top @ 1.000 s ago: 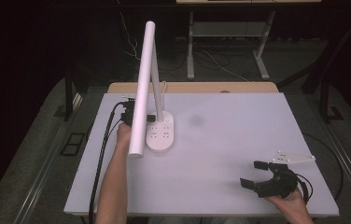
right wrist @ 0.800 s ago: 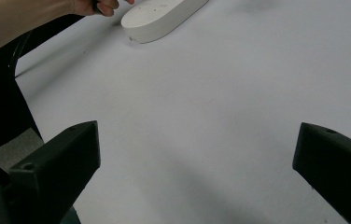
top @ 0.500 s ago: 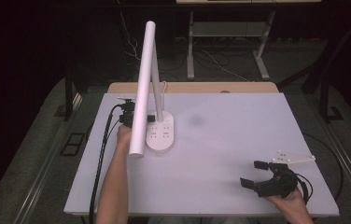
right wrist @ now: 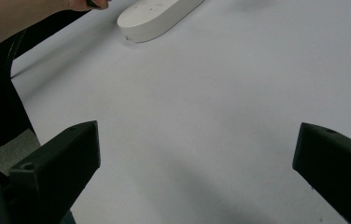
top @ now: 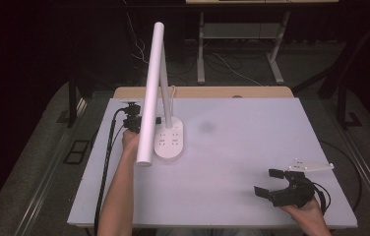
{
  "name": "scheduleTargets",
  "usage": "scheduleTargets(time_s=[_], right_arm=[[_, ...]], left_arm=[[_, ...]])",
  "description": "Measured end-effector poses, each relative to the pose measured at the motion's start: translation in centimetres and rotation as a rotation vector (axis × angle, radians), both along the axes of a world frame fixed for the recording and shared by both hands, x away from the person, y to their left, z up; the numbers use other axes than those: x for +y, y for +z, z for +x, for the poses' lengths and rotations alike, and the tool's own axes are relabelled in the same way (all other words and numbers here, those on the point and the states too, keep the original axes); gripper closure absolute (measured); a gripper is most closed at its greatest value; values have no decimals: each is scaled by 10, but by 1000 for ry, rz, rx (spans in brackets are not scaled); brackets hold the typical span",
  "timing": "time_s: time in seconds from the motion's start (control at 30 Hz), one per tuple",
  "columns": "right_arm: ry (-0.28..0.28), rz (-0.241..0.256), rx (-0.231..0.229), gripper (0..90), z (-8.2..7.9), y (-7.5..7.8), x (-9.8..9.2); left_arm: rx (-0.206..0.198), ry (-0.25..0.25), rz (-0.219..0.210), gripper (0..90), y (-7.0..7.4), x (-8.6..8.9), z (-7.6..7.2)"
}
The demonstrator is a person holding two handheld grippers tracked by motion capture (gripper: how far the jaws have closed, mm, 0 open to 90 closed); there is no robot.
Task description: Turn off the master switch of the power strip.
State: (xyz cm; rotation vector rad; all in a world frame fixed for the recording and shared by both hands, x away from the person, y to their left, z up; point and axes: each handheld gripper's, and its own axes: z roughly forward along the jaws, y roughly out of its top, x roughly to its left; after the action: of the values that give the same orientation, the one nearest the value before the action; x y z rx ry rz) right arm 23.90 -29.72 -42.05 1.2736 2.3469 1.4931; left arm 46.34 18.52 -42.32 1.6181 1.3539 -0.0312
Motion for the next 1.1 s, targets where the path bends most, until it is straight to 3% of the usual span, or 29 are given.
scheduleTargets(time_s=[0.23,0.43,0.57,0.63,0.9,1.0,1.1], right_arm=[[-6,1,-3,2,0,0,0],[-9,-2,-3,2,0,0,0],[-14,0,-3,2,0,0,-1],[-14,1,-3,3,0,0,-1],[-18,8,-4,2,1,0,0],[-16,6,-8,2,1,0,0],[-15,5,-6,2,1,0,0]], left_arm=[[-33,6,42,877,15,10,-7],[-84,-13,66,877,30,17,-16],[-121,3,70,846,39,21,-24],[-154,6,91,744,44,23,-29],[-214,-38,92,276,53,30,-51],[-234,-33,70,177,53,32,-61],[-240,-44,109,113,52,32,-70]])
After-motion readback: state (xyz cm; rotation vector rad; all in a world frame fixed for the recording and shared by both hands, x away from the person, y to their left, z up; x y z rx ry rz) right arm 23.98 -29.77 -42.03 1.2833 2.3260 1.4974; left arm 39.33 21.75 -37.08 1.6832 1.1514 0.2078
